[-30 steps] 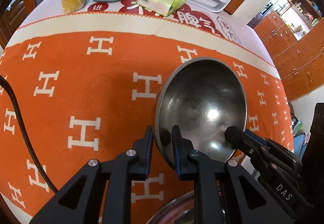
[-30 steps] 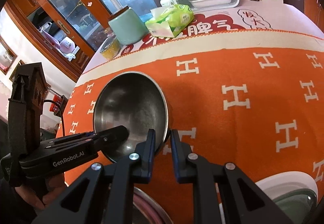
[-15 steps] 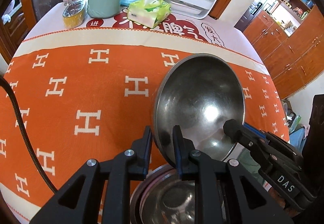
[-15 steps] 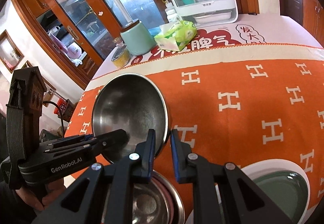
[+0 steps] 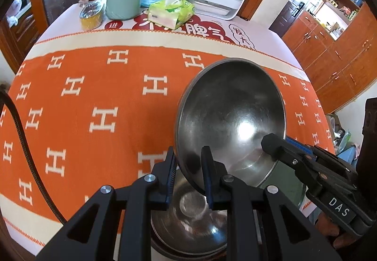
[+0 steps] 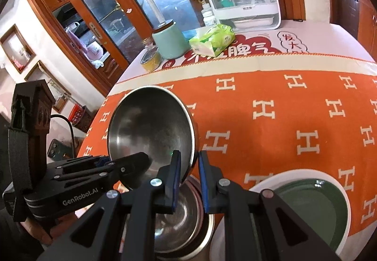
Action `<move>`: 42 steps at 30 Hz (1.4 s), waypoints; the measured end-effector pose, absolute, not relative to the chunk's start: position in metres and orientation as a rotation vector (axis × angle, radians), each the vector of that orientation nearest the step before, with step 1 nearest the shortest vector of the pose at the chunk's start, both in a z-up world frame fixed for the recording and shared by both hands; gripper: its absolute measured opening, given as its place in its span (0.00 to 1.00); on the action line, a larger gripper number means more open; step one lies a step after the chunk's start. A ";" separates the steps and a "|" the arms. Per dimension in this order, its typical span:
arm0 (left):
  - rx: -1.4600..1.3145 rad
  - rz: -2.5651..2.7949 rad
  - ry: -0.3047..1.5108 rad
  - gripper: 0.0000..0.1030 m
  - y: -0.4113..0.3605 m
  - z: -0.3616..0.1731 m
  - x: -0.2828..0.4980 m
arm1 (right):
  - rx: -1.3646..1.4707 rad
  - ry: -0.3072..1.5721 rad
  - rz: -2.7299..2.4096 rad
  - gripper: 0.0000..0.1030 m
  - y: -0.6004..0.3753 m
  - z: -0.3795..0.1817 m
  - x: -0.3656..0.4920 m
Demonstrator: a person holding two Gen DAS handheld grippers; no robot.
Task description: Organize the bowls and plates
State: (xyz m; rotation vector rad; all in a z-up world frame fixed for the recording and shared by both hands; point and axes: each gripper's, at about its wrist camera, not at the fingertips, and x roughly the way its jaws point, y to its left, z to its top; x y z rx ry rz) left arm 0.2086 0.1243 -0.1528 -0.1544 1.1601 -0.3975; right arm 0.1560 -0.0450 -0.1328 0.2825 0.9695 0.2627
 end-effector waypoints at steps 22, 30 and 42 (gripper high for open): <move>-0.155 -0.297 1.311 0.20 0.122 -0.171 0.156 | 0.294 1.175 0.390 0.15 -0.048 -0.155 0.125; -0.166 -0.233 1.347 0.26 0.121 -0.176 0.144 | 0.286 1.222 0.441 0.17 -0.049 -0.161 0.122; -0.210 -0.116 1.284 0.42 0.128 -0.158 0.124 | 0.253 1.202 0.513 0.18 -0.054 -0.146 0.115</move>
